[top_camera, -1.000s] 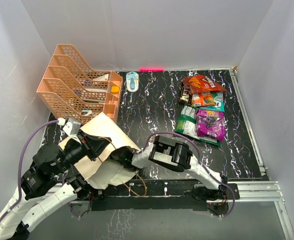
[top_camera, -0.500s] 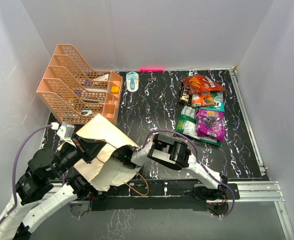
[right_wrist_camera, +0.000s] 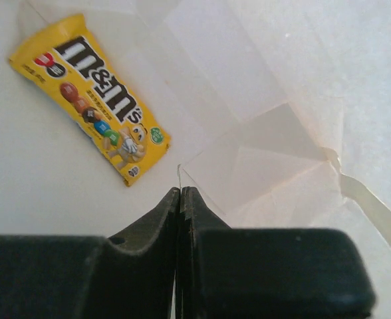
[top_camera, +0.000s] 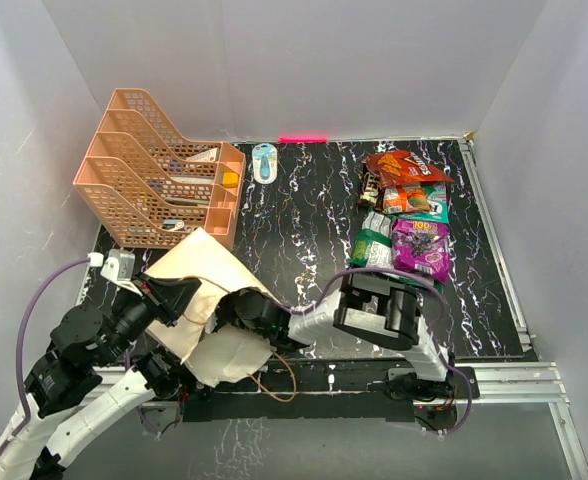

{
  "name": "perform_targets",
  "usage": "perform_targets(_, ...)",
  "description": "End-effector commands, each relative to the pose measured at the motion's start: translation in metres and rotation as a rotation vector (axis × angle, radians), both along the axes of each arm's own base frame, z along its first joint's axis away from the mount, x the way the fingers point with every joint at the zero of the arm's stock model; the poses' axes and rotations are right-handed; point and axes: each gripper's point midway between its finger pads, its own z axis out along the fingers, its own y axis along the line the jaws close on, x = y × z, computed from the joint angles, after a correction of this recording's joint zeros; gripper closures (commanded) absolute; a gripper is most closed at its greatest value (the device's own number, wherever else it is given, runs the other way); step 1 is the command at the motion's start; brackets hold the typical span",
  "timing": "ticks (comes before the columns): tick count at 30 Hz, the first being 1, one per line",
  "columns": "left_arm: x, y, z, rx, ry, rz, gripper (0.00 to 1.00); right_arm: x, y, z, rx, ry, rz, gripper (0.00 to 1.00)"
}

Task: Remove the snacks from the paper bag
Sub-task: Take out the snack from the paper bag, then place the snack at the center of the board.

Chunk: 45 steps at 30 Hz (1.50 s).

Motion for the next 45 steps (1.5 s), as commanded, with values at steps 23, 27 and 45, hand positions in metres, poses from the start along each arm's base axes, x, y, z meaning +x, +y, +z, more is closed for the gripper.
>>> perform_targets(23, 0.018, -0.021, -0.010, 0.013, 0.029, -0.004, 0.93, -0.162, -0.151, 0.174, 0.133, 0.386, 0.517, 0.92)
perform_targets(27, 0.021, -0.022, -0.015, 0.022, 0.043, 0.007, 0.93, -0.134, -0.189, 0.220, 0.209, 0.372, 0.312, 0.92)
perform_targets(45, 0.025, -0.022, -0.018, 0.042, 0.078, 0.029, 0.93, 0.104, -0.347, 0.190, 0.629, 0.472, -0.800, 0.92)
